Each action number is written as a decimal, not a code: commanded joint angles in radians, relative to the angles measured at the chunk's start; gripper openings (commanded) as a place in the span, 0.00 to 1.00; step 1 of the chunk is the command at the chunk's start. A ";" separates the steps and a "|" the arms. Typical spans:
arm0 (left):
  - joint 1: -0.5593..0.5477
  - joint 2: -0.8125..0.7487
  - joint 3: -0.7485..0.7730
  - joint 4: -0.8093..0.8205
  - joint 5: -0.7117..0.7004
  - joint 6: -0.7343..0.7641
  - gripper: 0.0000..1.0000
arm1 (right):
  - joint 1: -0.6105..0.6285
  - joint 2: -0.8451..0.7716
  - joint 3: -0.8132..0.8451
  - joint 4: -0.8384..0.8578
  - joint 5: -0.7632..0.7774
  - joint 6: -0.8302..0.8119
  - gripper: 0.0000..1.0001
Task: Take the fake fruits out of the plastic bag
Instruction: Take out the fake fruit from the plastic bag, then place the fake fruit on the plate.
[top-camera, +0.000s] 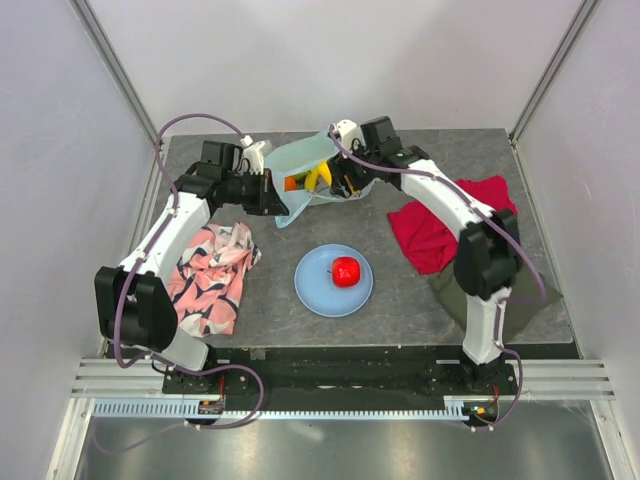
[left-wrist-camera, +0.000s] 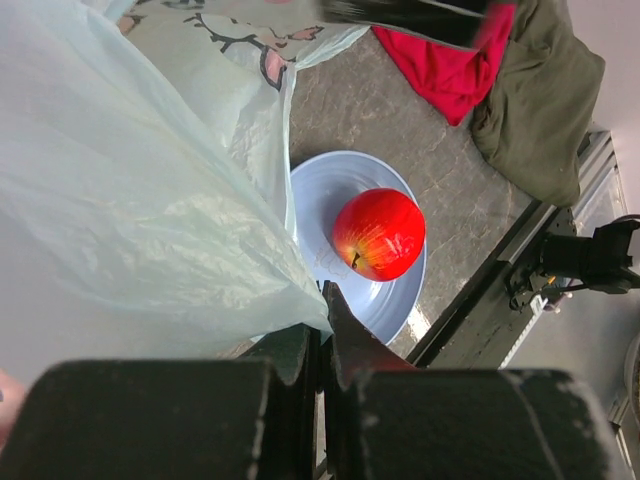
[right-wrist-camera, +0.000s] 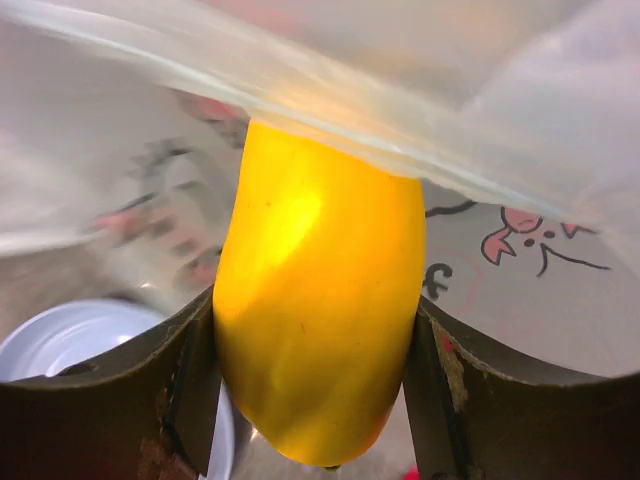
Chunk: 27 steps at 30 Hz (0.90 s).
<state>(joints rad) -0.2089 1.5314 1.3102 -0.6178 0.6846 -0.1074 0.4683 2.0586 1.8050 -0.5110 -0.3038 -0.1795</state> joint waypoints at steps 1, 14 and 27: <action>0.003 0.006 0.075 0.038 -0.011 0.018 0.02 | 0.000 -0.216 -0.093 0.017 -0.202 -0.086 0.44; 0.003 -0.028 0.083 0.046 -0.049 0.025 0.02 | 0.007 -0.538 -0.467 -0.222 -0.173 -0.412 0.42; 0.003 -0.068 0.057 0.043 -0.059 0.038 0.02 | 0.006 -0.405 -0.589 -0.098 -0.035 -0.331 0.40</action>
<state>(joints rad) -0.2089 1.5070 1.3766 -0.5961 0.6296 -0.1066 0.4744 1.5867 1.2114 -0.6827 -0.3889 -0.5274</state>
